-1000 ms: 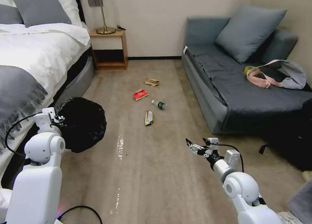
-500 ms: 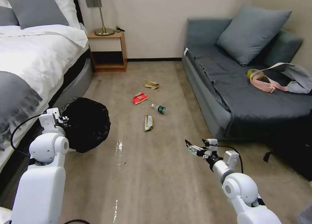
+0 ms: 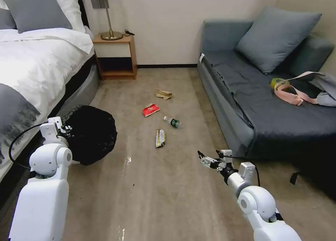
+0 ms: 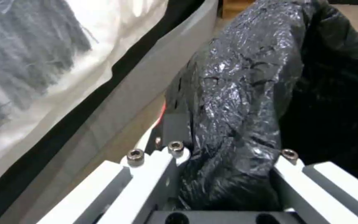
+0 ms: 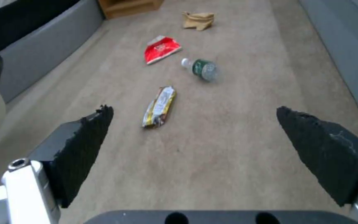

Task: Pick up the trash bin, then pick up the garbage on the floor and place it into the trash bin.

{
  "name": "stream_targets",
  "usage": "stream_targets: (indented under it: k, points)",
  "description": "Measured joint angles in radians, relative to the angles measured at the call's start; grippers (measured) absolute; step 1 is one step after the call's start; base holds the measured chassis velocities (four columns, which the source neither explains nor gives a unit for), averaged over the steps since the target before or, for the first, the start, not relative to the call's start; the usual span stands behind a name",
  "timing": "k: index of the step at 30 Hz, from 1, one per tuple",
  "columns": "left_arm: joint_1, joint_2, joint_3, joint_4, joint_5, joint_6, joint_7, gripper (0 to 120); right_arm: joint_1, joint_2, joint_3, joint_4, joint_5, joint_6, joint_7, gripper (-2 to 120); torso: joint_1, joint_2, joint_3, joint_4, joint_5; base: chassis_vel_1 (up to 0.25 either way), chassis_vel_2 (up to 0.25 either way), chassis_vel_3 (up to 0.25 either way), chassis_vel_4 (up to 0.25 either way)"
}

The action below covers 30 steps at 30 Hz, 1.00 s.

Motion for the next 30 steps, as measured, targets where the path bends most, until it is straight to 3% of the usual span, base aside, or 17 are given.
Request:
stream_targets:
  k: [30]
  points:
    - [0.011,-0.001,-0.011,0.004,0.003,-0.015,0.007,5,-0.006,0.014,-0.012,-0.004,-0.014,0.000,-0.004,100,0.000,0.000,0.000,0.0000,0.0000,-0.106,0.111,0.108,-0.103]
